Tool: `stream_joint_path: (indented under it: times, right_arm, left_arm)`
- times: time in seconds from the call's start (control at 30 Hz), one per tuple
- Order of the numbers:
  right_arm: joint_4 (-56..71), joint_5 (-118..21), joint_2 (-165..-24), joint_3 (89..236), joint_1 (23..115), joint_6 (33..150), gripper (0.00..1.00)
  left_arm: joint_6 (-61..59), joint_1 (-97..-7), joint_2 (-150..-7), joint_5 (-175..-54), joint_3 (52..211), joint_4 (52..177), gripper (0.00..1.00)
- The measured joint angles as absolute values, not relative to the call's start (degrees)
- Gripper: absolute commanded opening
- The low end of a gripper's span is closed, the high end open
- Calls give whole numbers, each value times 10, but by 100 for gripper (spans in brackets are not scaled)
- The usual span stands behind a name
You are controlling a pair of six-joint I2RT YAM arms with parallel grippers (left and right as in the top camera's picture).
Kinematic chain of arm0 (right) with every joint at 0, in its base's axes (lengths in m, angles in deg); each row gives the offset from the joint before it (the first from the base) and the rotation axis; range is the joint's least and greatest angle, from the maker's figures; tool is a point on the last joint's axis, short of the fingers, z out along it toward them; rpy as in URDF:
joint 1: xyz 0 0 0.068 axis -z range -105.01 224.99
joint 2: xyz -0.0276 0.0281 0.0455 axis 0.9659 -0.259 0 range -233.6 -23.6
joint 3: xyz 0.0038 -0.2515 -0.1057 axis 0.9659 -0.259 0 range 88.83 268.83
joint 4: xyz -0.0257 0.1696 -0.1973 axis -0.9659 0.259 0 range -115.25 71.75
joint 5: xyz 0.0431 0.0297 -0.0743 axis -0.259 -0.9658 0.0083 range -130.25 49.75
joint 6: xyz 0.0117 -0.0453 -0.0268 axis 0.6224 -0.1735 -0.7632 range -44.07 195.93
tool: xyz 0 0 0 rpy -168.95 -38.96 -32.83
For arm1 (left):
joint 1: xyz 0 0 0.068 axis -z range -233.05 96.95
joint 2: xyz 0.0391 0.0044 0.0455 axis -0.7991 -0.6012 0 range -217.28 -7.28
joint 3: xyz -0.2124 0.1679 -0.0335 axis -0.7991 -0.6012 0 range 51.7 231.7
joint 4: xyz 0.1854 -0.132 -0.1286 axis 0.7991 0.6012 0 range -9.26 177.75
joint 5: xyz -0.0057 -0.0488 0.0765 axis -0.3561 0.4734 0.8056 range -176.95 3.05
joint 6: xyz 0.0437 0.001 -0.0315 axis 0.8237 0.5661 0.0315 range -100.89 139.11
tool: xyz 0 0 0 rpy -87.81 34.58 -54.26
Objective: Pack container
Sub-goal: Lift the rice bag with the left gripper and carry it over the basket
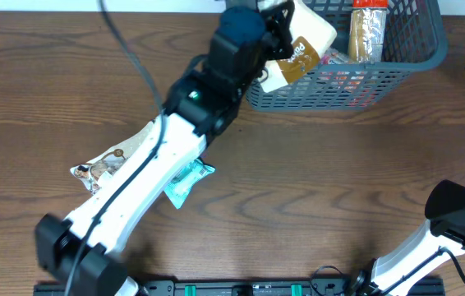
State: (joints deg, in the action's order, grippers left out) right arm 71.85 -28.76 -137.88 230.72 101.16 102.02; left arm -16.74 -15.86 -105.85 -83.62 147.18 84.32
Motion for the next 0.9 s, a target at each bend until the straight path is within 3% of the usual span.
stream_joint_path:
  times: [0.9]
  right_arm:
    - [718, -301, -1379, 2307, 1012, 1020, 99]
  left_arm:
    - [-183, -159, -1098, -823, 1472, 878, 6]
